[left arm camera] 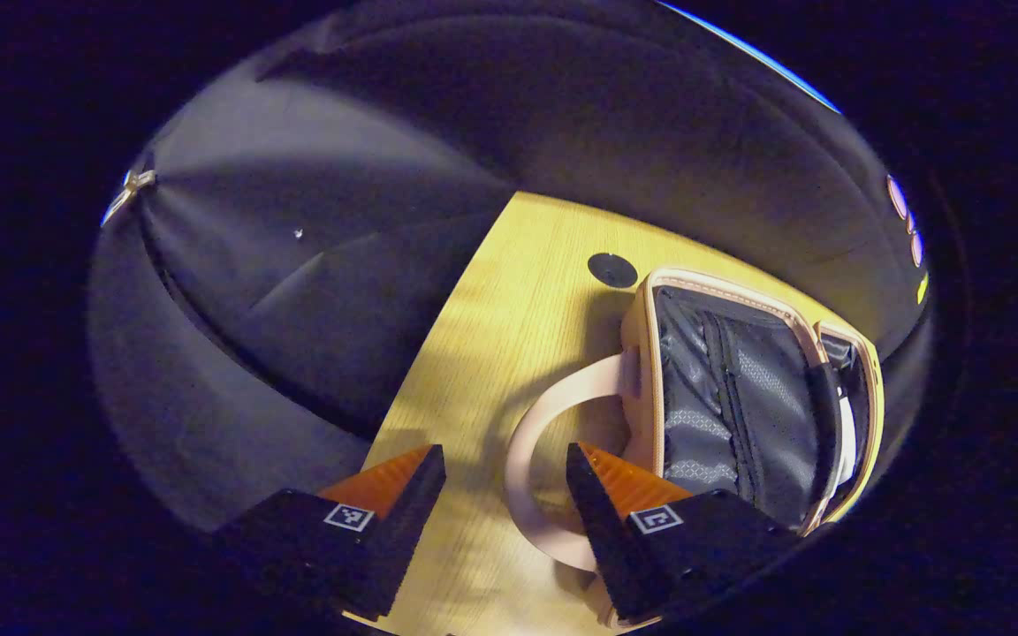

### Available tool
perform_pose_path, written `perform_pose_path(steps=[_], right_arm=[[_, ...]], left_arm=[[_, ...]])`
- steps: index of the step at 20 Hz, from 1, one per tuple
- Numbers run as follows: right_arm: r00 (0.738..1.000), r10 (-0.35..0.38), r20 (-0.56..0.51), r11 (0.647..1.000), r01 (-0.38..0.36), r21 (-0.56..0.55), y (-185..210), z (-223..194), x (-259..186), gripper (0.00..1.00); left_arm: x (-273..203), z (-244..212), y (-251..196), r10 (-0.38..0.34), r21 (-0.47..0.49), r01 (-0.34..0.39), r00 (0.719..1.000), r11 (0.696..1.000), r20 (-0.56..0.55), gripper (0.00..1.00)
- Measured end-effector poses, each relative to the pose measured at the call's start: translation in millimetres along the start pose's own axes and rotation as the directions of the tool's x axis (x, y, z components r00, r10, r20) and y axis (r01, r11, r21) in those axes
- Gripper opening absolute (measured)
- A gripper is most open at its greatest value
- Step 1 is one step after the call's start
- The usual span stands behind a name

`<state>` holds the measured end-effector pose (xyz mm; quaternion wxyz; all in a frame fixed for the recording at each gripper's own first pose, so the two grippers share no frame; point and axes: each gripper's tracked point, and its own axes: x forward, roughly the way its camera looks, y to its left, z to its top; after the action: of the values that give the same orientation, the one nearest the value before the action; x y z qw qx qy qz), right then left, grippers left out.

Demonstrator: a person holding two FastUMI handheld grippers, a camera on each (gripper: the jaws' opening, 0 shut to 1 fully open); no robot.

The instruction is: First open the suitcase, pack the skin care products into it, and then close the suitcase.

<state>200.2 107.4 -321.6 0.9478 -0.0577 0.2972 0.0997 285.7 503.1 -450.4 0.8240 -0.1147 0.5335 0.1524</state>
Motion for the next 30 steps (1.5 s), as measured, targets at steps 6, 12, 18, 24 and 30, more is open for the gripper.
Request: perform_pose_path(steps=[6, 12, 18, 24, 30], right_arm=[[0.998, -0.030, -0.055, 0.999, 0.033, 0.043, -19, -24, -14, 0.97], [0.996, -0.062, -0.059, 0.995, 0.066, 0.068, -35, -28, -19, 0.96], [0.997, -0.065, -0.052, 0.997, 0.067, 0.046, -42, -27, -19, 0.96], [0.997, -0.067, -0.044, 0.997, 0.069, 0.045, -45, -26, -19, 0.96], [0.994, -0.096, -0.044, 0.994, 0.098, 0.052, -55, -25, -26, 0.96]], left_arm=[[14, -13, -6, -0.025, 0.080, 0.036, 0.990, 0.996, -0.140, 0.71], [15, -8, -10, 0.027, 0.044, -0.023, 0.996, 0.999, -0.087, 0.17], [-23, 15, -16, 0.060, 0.072, -0.061, 0.998, 0.996, 0.023, 0.12], [-123, 77, -50, 0.039, 0.134, -0.070, 0.974, 0.989, 0.224, 0.12], [-267, 121, -114, -0.143, 0.254, 0.042, 0.909, 0.966, 0.392, 0.10]])
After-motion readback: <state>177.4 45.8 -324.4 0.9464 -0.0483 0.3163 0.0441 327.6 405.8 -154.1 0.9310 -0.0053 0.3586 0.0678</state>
